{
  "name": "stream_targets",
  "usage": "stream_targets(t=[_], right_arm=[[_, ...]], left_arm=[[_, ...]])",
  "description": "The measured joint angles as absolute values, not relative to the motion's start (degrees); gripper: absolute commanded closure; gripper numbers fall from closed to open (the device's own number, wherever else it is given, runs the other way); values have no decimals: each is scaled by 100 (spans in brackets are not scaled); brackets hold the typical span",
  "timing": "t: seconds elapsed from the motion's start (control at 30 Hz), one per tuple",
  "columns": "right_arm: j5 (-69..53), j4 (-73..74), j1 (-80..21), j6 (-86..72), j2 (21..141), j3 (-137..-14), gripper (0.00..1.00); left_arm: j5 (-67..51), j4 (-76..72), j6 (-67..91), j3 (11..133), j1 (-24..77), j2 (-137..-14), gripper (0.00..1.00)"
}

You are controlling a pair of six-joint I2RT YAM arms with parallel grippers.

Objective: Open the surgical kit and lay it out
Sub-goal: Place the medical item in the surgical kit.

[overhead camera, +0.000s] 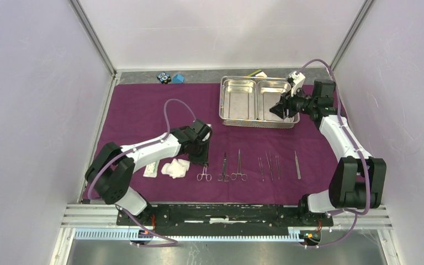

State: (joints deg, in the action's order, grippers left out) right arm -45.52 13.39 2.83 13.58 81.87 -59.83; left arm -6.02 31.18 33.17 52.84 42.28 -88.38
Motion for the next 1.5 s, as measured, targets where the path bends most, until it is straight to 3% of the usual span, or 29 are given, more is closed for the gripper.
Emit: stream_targets(t=[1.5], right_arm=[[-4980, 1035, 373, 1031, 8228, -5824, 48]], left_arm=[[-311, 3114, 3474, 5599, 4364, -9478, 92]])
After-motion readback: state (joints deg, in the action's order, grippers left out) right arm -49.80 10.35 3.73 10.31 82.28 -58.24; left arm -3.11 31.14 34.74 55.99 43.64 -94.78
